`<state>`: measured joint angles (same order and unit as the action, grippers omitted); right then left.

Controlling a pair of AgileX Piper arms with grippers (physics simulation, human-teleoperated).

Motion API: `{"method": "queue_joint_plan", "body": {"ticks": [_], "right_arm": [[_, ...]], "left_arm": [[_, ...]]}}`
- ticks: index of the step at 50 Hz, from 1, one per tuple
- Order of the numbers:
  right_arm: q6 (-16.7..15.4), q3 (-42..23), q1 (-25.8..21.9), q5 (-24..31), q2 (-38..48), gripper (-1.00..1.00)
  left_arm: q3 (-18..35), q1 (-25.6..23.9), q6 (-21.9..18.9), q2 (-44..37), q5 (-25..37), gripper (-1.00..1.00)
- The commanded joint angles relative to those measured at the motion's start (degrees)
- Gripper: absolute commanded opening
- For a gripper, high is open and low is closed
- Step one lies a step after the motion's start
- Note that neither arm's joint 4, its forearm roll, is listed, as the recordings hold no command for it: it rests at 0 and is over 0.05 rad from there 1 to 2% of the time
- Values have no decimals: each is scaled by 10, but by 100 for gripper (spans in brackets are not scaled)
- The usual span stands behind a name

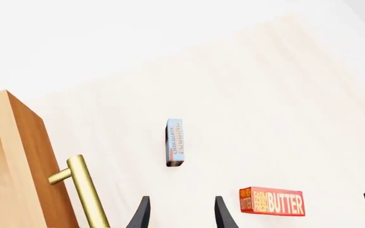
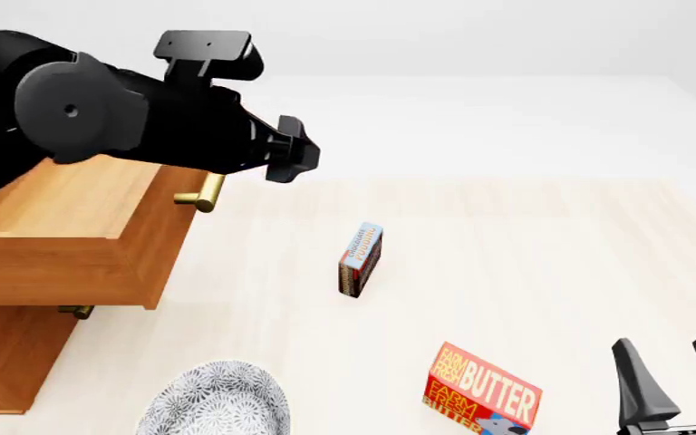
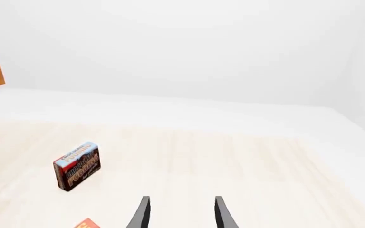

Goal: Put the chocolate pudding in the top drawer of the cabinet and close it.

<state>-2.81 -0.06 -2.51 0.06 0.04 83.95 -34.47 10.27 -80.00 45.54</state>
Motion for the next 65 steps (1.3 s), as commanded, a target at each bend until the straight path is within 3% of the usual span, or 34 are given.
{"method": "queue_joint_plan", "body": {"ticks": [1, 45, 65], "right_arm": [[-1, 0, 1, 1, 0, 100], [-3, 0, -1, 2, 0, 100], [-5, 0, -1, 1, 0, 100]], "left_arm": [[-15, -9, 3, -9, -37, 100], [-87, -45, 16, -48, -148, 100], [-103, -37, 16, -68, -180, 100]]}}
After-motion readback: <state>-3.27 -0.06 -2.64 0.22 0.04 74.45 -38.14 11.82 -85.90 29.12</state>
